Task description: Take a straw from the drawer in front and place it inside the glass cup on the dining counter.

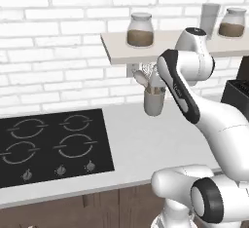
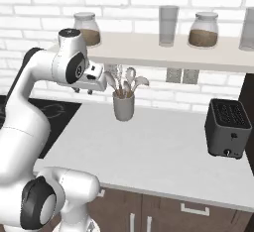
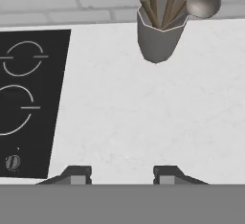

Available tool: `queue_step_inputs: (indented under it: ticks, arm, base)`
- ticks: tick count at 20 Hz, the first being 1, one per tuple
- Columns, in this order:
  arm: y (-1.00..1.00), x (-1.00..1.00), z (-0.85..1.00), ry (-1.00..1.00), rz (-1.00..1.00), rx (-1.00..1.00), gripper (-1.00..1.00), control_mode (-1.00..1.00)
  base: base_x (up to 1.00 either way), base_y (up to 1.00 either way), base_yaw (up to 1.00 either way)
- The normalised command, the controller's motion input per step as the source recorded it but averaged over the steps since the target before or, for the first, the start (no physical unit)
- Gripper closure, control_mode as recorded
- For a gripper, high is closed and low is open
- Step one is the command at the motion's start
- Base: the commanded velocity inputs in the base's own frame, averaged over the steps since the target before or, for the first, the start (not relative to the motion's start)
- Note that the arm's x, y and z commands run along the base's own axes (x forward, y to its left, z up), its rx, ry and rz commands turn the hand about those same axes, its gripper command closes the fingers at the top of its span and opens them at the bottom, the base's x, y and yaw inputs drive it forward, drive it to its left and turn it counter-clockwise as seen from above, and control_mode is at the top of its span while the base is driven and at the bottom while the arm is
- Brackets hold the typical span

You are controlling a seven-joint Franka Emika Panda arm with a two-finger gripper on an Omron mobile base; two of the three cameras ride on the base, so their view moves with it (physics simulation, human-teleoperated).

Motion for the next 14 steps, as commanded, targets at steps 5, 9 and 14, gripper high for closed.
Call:
queue_step_inputs:
  ticks: [5,9,14]
  arm:
    - [0.0,-0.01,0.0,0.0,0.0,0.0,-1.0,1.0]
    - [0.0,0.0,0.0,0.0,0.0,0.0,-1.0,1.0]
    - [0.0,0.0,0.0,0.0,0.0,0.0,-1.0,1.0]
  base:
    - [-0.34,0.02,0.0]
    - [-0.64,0.17,-0.02]
    - [-0.4,0.43,-0.24]
